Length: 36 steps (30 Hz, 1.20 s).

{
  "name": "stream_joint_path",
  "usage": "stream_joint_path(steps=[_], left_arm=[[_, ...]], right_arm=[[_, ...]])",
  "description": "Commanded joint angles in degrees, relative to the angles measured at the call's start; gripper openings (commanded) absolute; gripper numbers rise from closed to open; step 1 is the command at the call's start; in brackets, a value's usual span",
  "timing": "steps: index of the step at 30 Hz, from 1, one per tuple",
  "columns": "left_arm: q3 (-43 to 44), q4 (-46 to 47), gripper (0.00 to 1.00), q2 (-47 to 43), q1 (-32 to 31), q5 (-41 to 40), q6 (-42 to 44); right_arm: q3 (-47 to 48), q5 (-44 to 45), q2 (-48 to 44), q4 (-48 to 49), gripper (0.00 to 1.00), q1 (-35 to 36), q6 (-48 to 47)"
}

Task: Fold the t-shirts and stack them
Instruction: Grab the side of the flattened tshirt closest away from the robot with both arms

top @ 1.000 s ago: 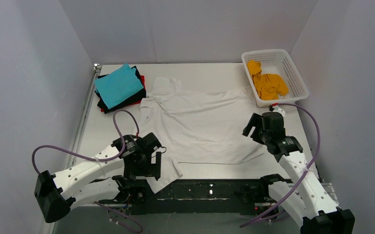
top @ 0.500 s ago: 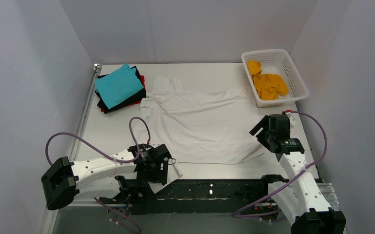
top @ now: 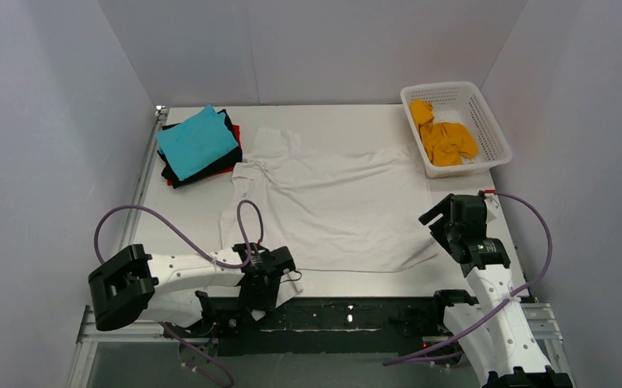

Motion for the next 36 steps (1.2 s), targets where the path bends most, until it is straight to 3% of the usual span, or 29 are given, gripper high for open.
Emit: stream_joint_path(steps=[1,3,6,13,17,21,25,34,36], left_arm=[[0.67,-3.16,0.38,6.69,-0.43,4.15,2.89],[1.55,-2.86,0.27,9.63,-0.43,5.39,3.96],[2.75,-3.17,0.0,10.77,-0.4,6.15,5.42],[0.97,-5.67,0.0,2.89,-0.53,1.5,4.6],[1.9,-9.43,0.0,-2.4,-0.49,-2.22,5.54],[4.53,-12.13,0.0,-7.68,-0.51,-5.93,6.7],[5.07,-11.93,0.0,-10.53,-0.49,-7.13,6.05],[5.37,-12.21,0.0,-10.0,-0.49,-7.83,4.15],[5.57,-12.78,0.0,-9.43,-0.49,-7.88,3.9]], right_arm=[[1.05,2.43,-0.17,-6.55,0.81,-0.42,2.86],[2.03,2.85,-1.08,-10.86,0.81,-0.67,3.03],[2.2,4.32,-3.24,-14.33,0.81,-1.11,4.05],[-0.78,6.85,-3.1,-19.55,0.79,-2.82,9.86],[-4.07,5.4,-2.24,-13.0,0.72,-4.01,11.98],[-8.26,5.68,1.34,-4.45,0.55,-4.33,10.82],[-9.13,4.23,6.06,0.3,0.47,-4.4,10.11],[-11.15,-0.83,17.67,11.8,0.44,-6.73,6.91],[-11.29,-3.35,19.77,13.81,0.39,-7.06,6.31]])
